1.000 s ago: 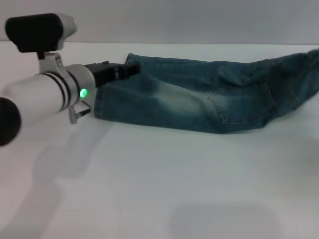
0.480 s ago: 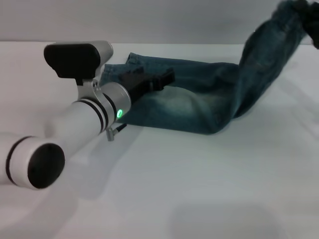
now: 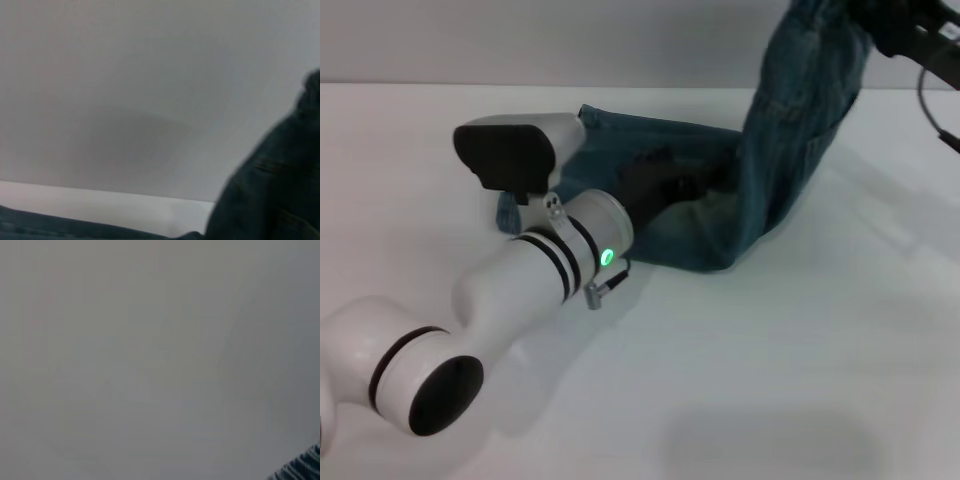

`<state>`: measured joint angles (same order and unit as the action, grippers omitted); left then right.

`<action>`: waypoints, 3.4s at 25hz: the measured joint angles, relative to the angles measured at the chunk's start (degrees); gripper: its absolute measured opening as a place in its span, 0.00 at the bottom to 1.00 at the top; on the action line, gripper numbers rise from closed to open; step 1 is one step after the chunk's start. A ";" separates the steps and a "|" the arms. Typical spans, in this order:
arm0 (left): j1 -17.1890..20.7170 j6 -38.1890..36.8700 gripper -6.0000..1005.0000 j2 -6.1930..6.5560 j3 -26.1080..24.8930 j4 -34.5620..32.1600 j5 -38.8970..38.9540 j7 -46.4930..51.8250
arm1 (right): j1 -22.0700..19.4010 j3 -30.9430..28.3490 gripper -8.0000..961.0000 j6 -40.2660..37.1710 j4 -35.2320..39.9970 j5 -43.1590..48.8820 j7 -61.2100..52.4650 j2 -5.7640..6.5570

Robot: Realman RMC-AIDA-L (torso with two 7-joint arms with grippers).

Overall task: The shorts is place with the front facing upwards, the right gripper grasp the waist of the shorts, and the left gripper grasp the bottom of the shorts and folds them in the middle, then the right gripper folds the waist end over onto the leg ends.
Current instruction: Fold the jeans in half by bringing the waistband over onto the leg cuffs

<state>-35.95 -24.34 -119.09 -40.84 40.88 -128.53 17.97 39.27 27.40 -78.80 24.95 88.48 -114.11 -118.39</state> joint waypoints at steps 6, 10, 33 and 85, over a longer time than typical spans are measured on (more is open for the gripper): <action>-1.09 -0.46 0.86 0.01 4.33 0.59 -0.01 2.04 | 1.91 2.83 0.09 -0.05 -0.01 -0.06 -0.14 -0.18; -1.83 -1.02 0.86 0.00 7.48 1.29 -0.12 4.21 | 2.92 3.25 0.08 0.03 0.67 -0.03 -0.82 -0.16; -0.49 -2.18 0.86 0.67 10.20 3.55 -0.40 6.61 | 3.42 7.76 0.08 0.45 -1.58 -0.27 -0.96 -0.53; 19.39 -13.59 0.86 0.80 -21.65 -1.55 -6.73 -16.07 | 12.93 24.95 0.21 12.93 -9.31 0.30 -0.30 -0.57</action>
<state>-16.56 -37.92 -118.30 -62.49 39.33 -135.26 1.89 52.20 52.36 -65.88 15.64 88.77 -114.41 -118.96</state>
